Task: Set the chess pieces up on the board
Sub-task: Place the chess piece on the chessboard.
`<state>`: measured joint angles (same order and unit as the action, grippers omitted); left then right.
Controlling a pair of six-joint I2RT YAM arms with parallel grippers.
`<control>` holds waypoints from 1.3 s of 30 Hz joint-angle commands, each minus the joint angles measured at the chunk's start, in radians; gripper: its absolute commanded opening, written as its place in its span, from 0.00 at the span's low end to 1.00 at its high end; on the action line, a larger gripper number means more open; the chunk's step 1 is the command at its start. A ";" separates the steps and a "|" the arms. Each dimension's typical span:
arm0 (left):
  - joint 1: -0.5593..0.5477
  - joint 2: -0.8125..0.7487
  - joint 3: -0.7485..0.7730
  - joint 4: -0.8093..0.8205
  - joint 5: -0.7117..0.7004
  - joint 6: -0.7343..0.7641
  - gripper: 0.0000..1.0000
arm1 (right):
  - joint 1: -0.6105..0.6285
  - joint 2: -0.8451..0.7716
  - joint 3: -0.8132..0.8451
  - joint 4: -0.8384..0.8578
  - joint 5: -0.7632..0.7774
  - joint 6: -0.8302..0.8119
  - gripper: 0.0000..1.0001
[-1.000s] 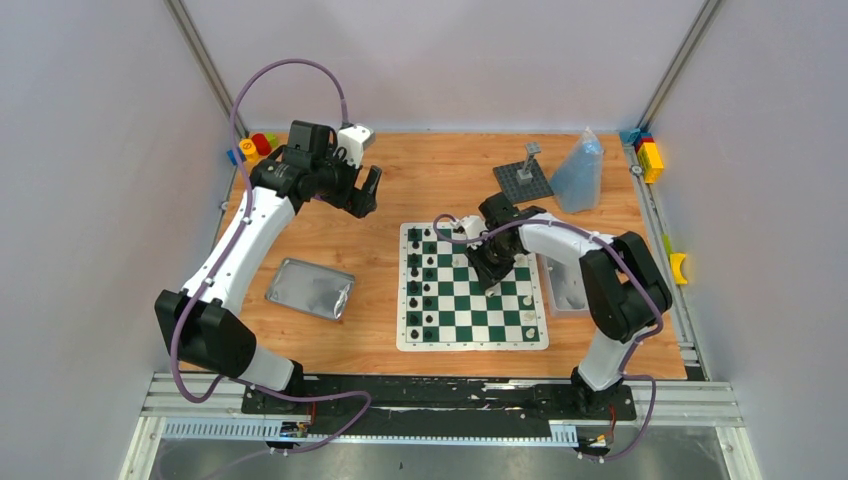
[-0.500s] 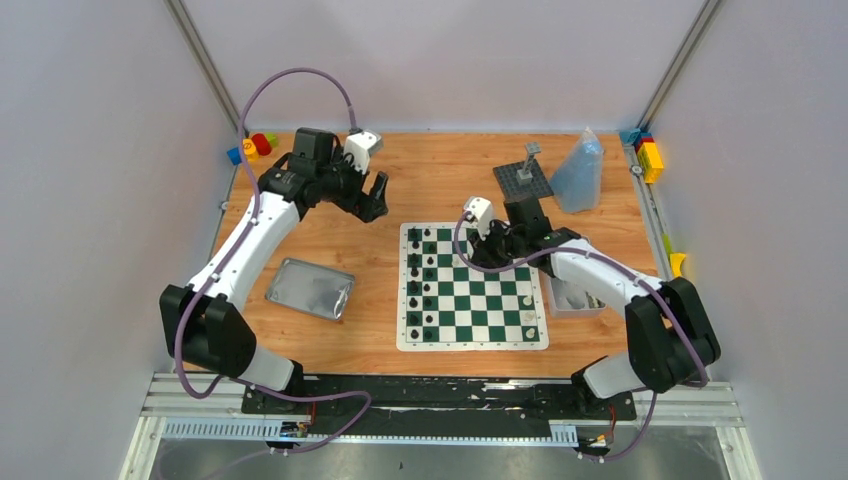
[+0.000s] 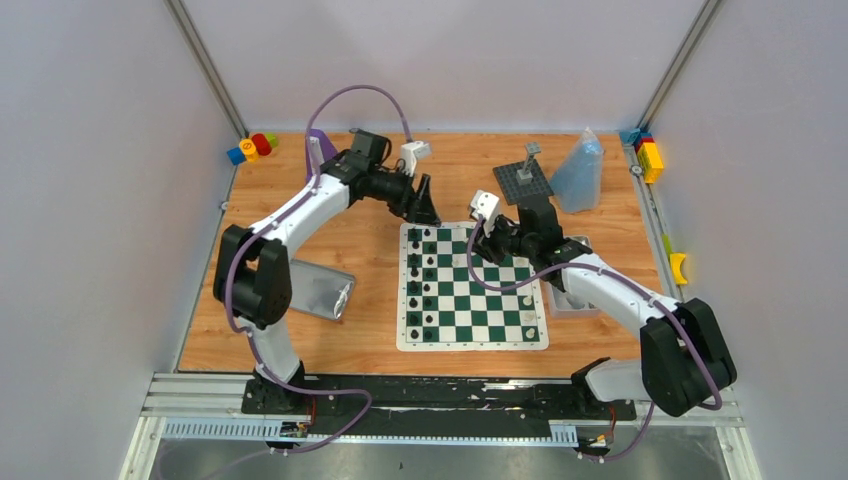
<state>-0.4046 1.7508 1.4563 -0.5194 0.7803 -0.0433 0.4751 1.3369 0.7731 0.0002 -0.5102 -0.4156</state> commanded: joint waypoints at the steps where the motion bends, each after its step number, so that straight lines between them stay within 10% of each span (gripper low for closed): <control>1: -0.057 0.084 0.105 0.026 0.154 -0.138 0.76 | -0.002 -0.036 0.016 0.041 -0.025 -0.015 0.06; 39: -0.173 0.296 0.234 -0.009 0.191 -0.218 0.41 | -0.001 -0.036 0.040 0.005 -0.023 0.005 0.03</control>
<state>-0.5713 2.0377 1.6638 -0.5182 0.9382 -0.2668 0.4751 1.3277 0.7734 -0.0105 -0.5175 -0.4152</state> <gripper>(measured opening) 0.421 0.167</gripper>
